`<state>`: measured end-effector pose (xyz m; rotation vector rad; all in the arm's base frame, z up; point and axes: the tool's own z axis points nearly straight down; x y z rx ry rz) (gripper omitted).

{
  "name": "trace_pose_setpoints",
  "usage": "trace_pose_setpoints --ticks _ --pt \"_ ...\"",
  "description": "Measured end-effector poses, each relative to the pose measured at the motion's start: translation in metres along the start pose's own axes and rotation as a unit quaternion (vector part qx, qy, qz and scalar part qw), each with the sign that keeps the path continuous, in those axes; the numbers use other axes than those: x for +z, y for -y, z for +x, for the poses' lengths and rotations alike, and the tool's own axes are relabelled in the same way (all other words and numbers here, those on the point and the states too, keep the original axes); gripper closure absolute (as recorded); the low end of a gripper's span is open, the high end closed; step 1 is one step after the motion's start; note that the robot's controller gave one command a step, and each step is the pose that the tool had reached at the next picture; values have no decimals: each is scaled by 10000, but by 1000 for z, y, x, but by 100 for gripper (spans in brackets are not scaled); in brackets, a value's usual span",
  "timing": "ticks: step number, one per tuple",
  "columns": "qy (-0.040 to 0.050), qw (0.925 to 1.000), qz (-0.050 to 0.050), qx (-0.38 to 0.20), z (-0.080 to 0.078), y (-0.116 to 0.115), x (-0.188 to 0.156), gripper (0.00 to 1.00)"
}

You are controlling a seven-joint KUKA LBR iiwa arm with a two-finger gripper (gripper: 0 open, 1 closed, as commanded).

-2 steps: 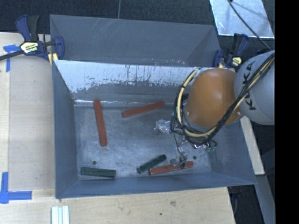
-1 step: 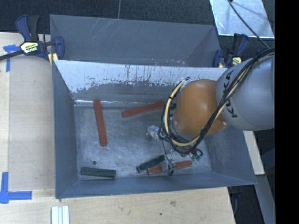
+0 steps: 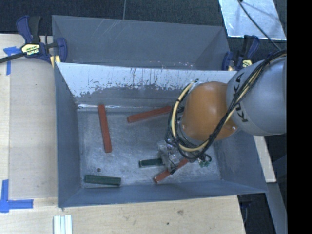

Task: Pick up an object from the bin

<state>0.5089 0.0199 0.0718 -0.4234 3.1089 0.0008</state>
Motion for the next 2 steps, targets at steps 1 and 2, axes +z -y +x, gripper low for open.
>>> trace_pose_setpoints --ticks 1,2 --pt "-12 10000 -3 1 1 0 1 0" --pt "15 9999 -10 -148 -2 -65 -38 0"
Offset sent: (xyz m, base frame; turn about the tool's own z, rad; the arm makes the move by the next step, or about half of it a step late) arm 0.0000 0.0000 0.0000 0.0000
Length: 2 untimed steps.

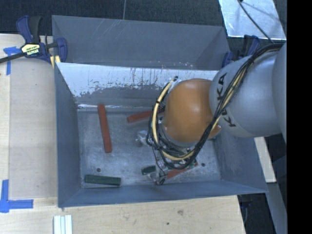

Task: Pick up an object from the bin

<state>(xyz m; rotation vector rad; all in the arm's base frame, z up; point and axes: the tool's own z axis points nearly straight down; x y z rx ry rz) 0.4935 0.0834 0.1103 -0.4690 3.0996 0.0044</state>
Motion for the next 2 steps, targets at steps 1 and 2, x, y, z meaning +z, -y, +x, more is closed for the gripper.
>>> trace_pose_setpoints --ticks 1,2 --pt "-43 10000 5 62 -5 28 42 0" --pt "-15 9997 3 258 -9 38 39 0"
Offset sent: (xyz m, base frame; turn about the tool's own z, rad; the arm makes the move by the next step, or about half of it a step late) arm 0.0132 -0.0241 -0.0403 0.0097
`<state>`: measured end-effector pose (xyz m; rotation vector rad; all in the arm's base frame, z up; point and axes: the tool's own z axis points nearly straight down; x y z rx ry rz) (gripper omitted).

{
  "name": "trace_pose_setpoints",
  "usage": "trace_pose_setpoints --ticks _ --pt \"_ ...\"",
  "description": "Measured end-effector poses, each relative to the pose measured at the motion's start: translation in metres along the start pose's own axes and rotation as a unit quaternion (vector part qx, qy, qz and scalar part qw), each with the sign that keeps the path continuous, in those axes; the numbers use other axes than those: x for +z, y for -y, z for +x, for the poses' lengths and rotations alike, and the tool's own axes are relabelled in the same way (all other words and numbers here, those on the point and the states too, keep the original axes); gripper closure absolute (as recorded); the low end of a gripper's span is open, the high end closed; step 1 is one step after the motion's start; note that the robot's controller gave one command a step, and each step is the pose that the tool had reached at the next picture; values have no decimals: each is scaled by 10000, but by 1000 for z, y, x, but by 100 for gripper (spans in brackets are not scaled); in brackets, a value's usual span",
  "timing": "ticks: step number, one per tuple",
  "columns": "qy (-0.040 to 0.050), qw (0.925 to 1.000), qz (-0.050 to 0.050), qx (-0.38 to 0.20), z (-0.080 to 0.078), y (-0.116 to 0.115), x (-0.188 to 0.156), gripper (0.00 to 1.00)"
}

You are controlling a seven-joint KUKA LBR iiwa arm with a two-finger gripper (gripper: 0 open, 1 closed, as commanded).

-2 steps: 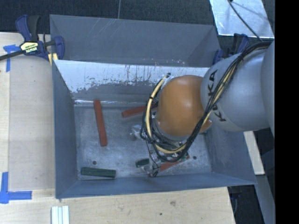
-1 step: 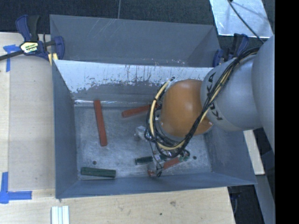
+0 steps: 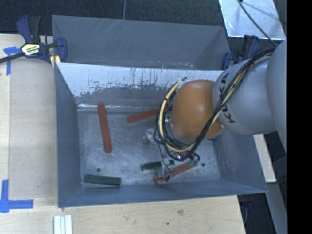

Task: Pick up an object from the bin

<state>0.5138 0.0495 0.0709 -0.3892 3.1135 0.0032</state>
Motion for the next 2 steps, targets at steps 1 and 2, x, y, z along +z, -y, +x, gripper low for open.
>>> trace_pose_setpoints --ticks 1,2 --pt "5 10000 5 10 0 1 0 100" --pt "4 9999 12 144 -18 3 -150 100"
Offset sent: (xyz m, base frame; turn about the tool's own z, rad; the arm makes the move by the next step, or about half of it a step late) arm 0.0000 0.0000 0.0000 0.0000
